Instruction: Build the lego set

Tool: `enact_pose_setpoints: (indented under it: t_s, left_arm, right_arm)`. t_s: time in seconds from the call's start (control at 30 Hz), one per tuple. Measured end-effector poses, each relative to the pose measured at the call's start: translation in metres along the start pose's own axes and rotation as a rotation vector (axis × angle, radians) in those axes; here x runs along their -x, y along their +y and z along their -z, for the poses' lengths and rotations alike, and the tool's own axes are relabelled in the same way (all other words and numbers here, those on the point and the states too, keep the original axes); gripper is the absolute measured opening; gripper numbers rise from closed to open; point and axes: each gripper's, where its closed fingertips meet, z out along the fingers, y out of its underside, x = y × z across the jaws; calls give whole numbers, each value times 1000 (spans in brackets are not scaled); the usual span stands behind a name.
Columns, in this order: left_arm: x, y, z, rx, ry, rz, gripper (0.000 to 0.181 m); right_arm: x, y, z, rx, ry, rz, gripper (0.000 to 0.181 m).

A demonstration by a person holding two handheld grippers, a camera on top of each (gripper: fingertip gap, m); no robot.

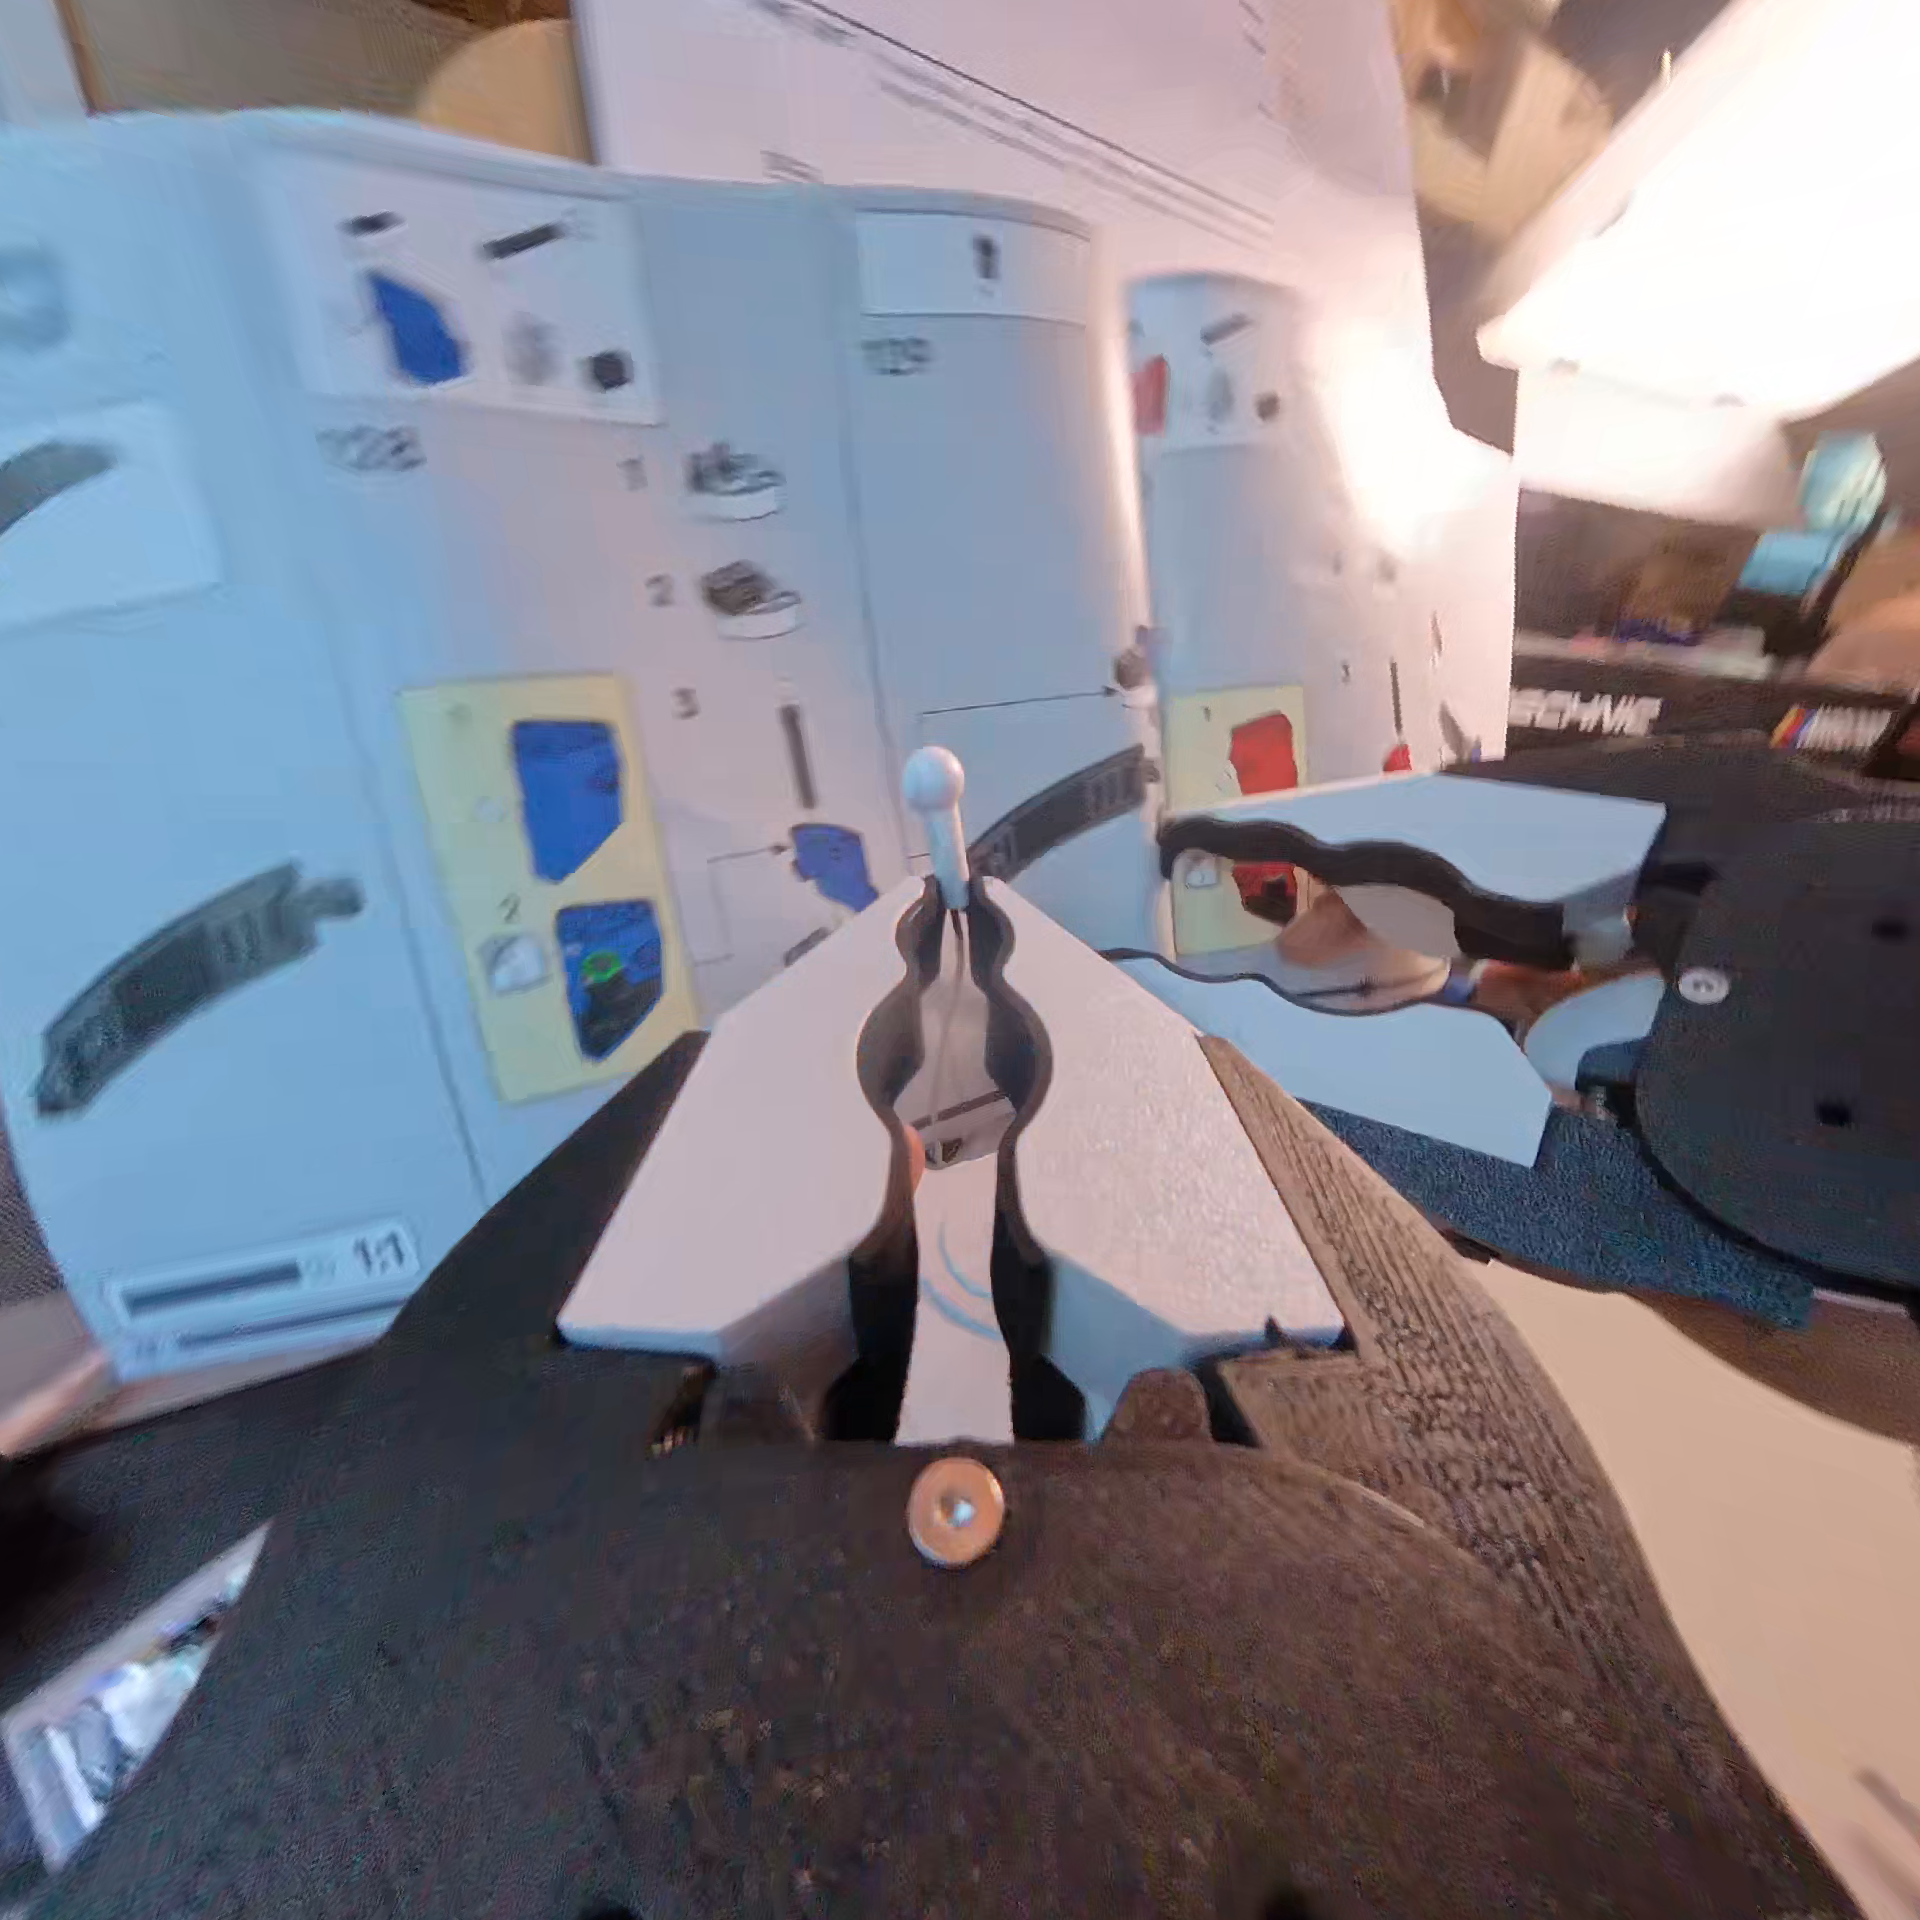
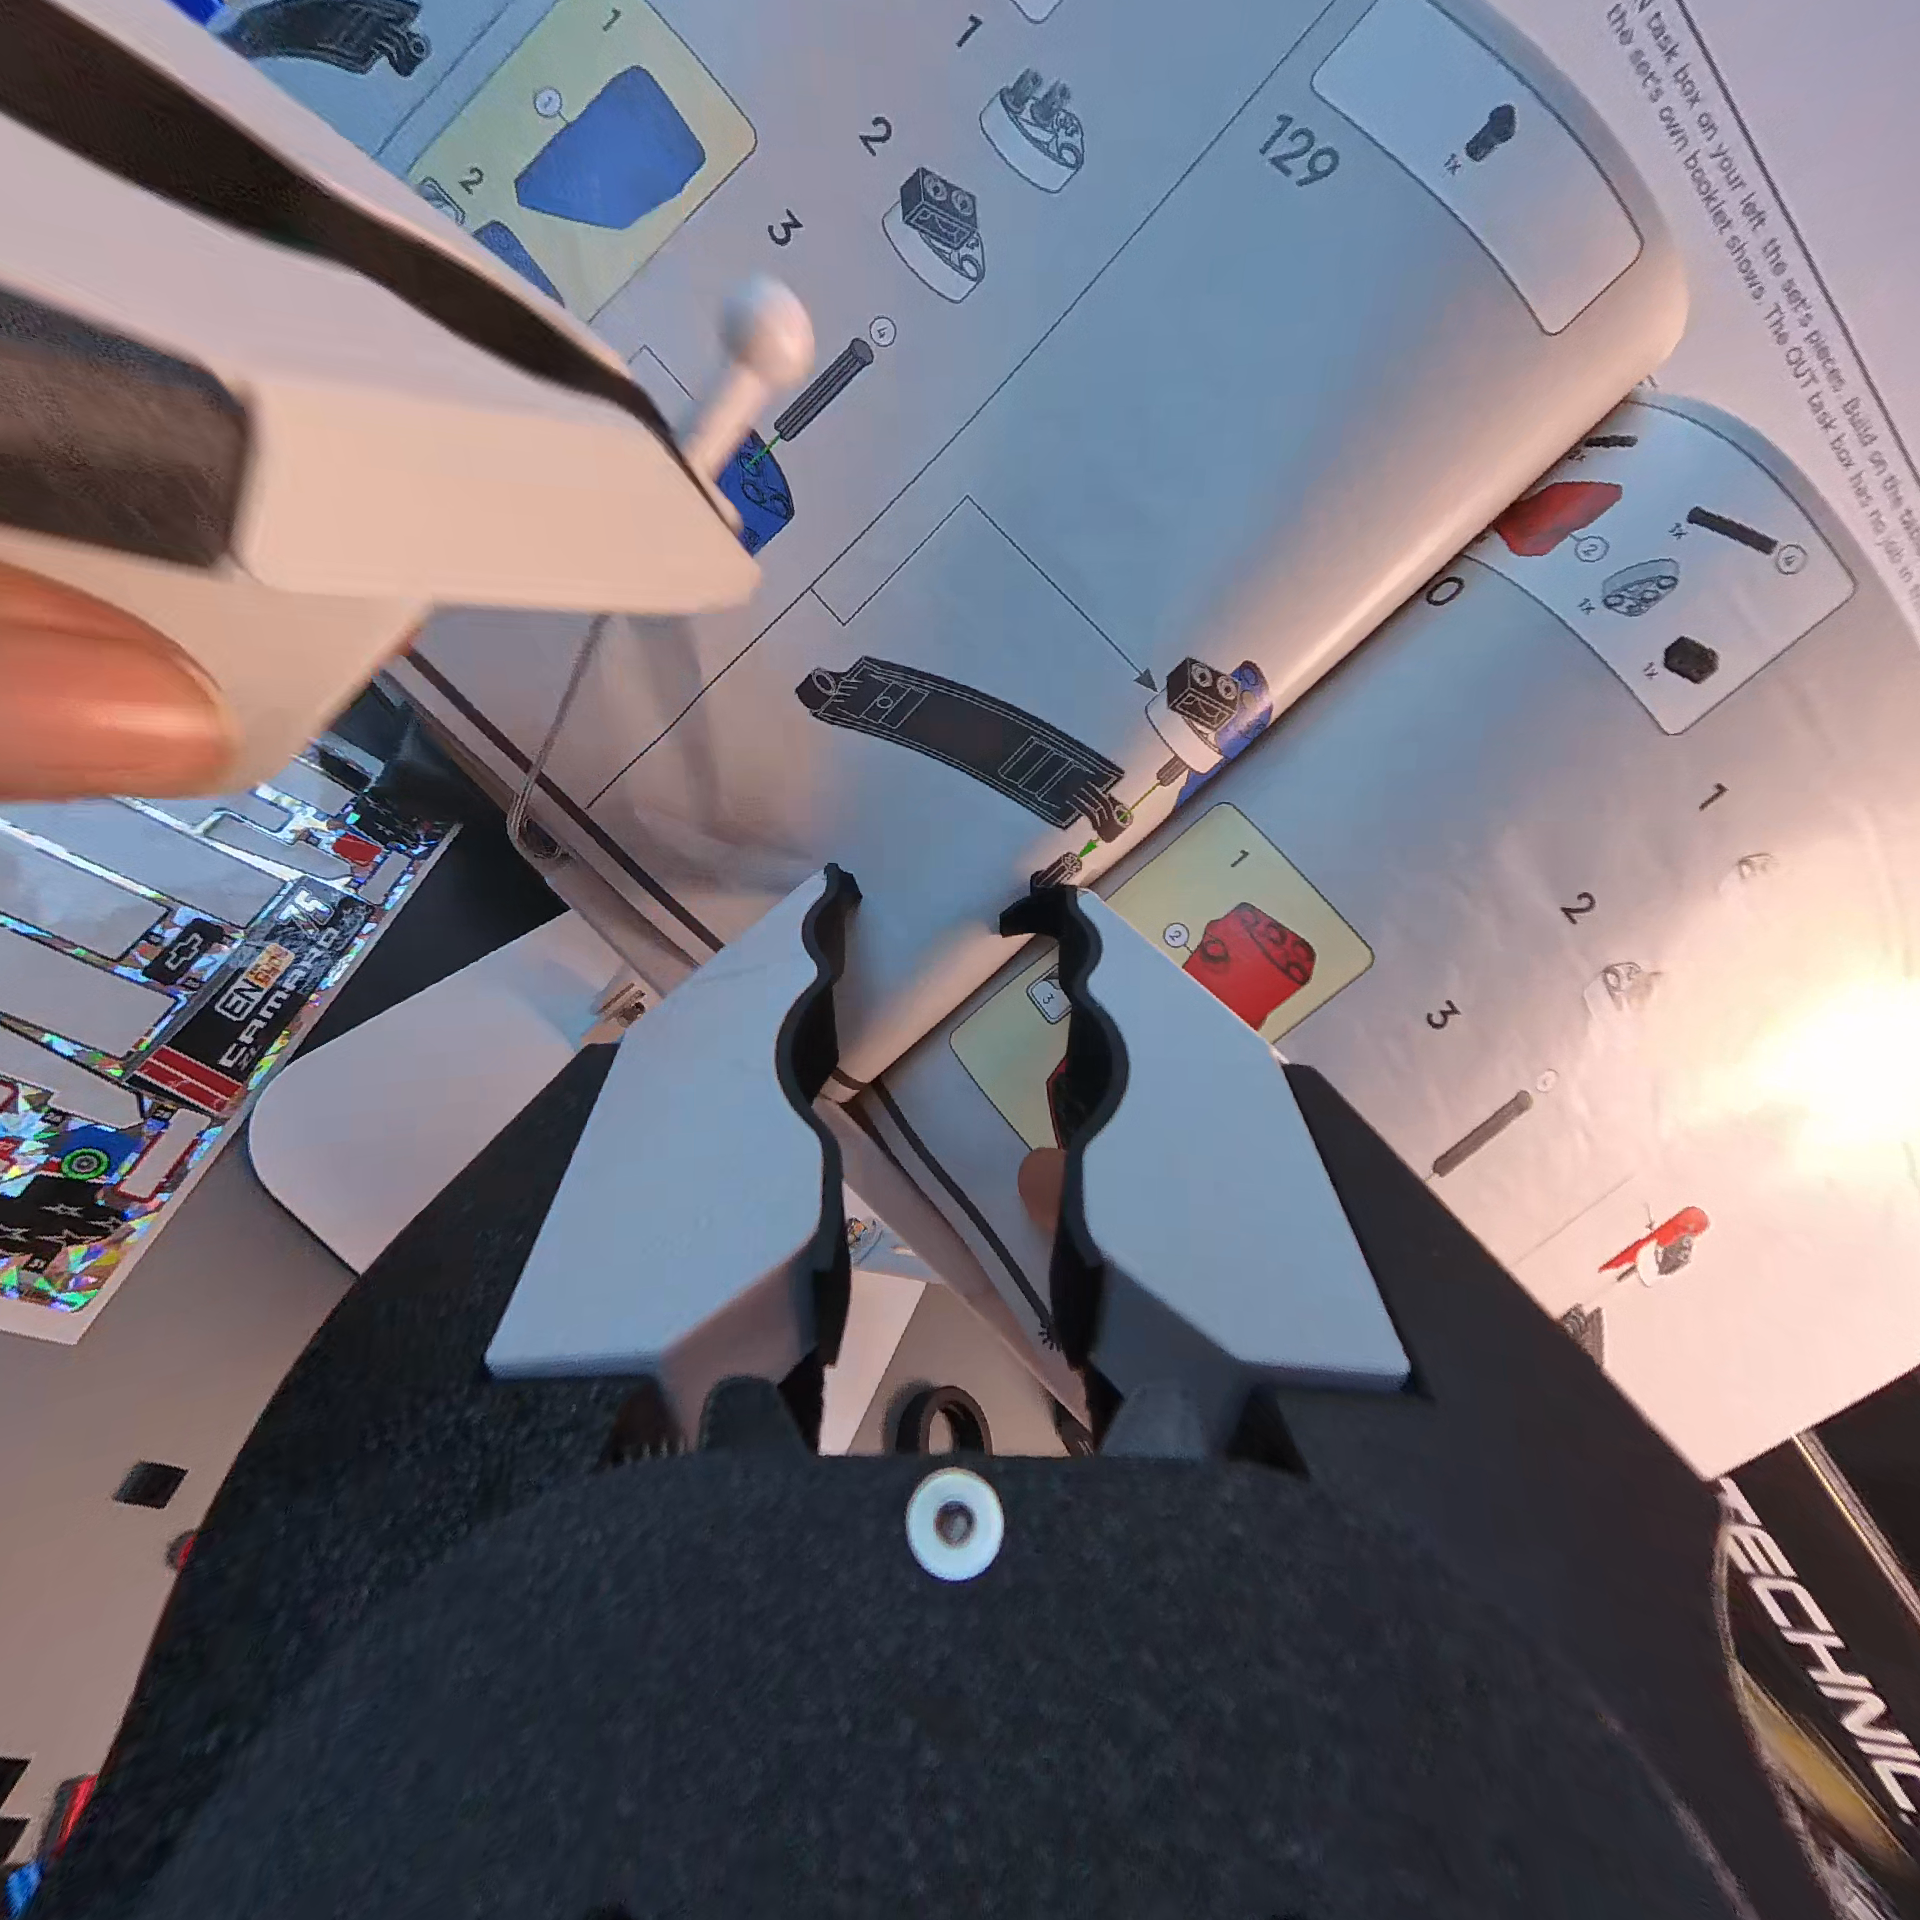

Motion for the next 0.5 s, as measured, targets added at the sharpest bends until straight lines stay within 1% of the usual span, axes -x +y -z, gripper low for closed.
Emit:
enact_pose_setpoints:
  t_s: [0.03, 0.1, 0.13, 0.17, 0.23, 0.3, 0.37, 0.47, 0.5]
  left_arm:
    - [-12, 2, -8, 58, 28, -130, 2]
    - [-32, 15, -23, 183, 66, -401, 2]
    - [-36, 20, -28, 220, 64, -519, 2]
    - [-37, 21, -31, 232, 64, -598, 2]
    - [-40, 25, -31, 243, 133, -621, 2]
    - [-43, 28, -29, 246, 204, -571, 2]
    - [-42, 35, -31, 291, 224, -552, 0]
    - [-44, 41, -32, 282, 214, -694, 0]
    - [-45, 42, -33, 282, 208, -712, 0]
  right_arm:
    - [0, 0, 0, -4, -8, -9, 38]
    - [0, 0, 0, -16, -29, -35, 39]
    - [-1, 3, -1, -16, -40, -40, 39]
    - [-1, 5, -1, -38, -48, -30, 39]
    - [1, 5, 0, -95, -70, -8, 42]
    - [3, 5, 3, -131, -101, -1, 45]
    - [6, 7, 9, -160, -144, -3, 50]
    - [2, 16, 20, -200, -138, 20, 43]
    - [-2, 20, 24, -210, -133, 5, 41]
